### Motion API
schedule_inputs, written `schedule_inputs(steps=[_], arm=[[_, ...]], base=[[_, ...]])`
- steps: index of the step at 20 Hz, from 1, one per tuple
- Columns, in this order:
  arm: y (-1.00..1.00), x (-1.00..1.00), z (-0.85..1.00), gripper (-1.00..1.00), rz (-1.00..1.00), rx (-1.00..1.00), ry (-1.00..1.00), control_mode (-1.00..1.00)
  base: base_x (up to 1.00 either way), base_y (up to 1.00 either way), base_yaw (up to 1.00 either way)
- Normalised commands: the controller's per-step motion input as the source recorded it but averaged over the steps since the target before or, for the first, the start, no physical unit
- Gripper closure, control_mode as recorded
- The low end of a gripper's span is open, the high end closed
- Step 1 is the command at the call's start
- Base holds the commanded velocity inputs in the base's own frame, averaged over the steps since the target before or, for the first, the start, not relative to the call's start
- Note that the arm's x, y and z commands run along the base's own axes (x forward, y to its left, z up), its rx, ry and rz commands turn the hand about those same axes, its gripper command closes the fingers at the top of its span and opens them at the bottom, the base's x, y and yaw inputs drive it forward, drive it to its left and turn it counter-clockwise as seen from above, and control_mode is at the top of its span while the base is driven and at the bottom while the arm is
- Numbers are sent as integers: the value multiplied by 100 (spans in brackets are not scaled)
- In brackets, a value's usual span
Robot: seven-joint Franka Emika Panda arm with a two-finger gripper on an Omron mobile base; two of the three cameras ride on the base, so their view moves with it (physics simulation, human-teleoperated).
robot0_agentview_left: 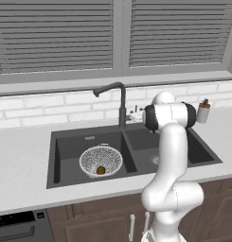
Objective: Put the colander in the sink, put the mango in the colander, and turn on the sink faucet and pour water over the colander.
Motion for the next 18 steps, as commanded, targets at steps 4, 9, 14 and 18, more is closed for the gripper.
schedule_inputs(steps=[4,9,14,18], arm=[[0,41,-10,-100,0,5,0,-100],[0,27,-2,-100,-3,5,0,-100],[0,22,-2,-100,-9,5,0,-100],[-4,20,0,100,-13,9,0,-100]], base=[[0,0,0],[0,0,0],[0,0,0],[0,0,0]])
